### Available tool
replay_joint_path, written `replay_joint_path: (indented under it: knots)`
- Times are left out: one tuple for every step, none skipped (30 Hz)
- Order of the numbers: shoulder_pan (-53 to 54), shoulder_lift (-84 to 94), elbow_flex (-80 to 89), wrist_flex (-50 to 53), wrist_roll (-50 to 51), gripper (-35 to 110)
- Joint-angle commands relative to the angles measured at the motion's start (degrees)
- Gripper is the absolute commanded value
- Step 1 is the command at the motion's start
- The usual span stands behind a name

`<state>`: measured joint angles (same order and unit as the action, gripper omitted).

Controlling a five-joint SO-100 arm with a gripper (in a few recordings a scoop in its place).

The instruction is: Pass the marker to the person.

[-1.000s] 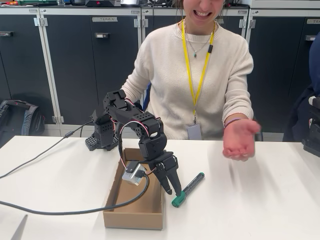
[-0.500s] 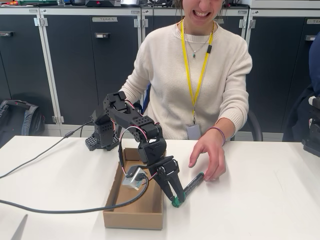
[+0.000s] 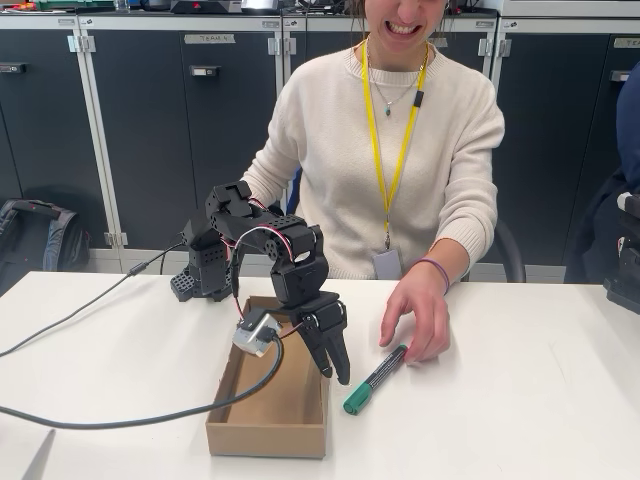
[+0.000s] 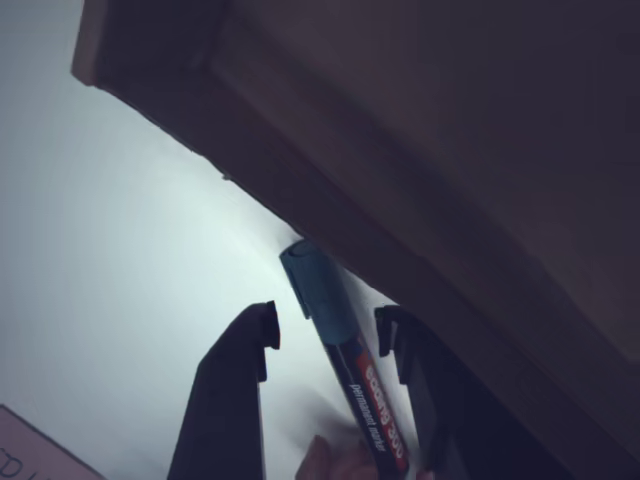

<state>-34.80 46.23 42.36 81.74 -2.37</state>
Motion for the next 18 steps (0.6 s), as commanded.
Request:
replay_joint_path:
  knots:
    - [2.9, -2.11, 1.76, 5.36, -0.18, 22]
    - [2.99, -2.72, 1.41, 6.68, -0.44, 22]
    - [3.34, -2.99, 1.85, 7.03, -0.7, 22]
    - [3.78, -3.08, 2.81, 6.33, -0.7, 21]
    - [4.31, -3.25, 3.52, 5.1, -0.7, 21]
    - [4.66, -3.52, 3.78, 4.13, -0.62, 22]
    - [4.75, -4.13, 3.43, 3.96, -0.79, 22]
    - [4.75, -5.01, 2.2, 5.01, -1.05, 23]
    - [4.75, -5.89, 0.97, 6.33, -1.23, 23]
    - [4.92, -6.5, 0.18, 6.86, -1.32, 23]
    - [5.36, -7.12, -0.09, 6.94, -1.41, 23]
    - [5.63, -7.73, -0.44, 6.94, -1.58, 23]
    - [5.98, -8.44, -1.14, 7.29, -1.76, 23]
    - [6.15, -9.32, -2.02, 7.73, -1.93, 23]
    - [6.42, -10.11, -3.08, 8.09, -1.93, 23]
    - [6.68, -10.9, -4.39, 8.35, -1.93, 23]
    - [6.94, -11.87, -6.24, 8.88, -2.02, 23]
    - [7.12, -12.92, -8.17, 9.67, -2.2, 24]
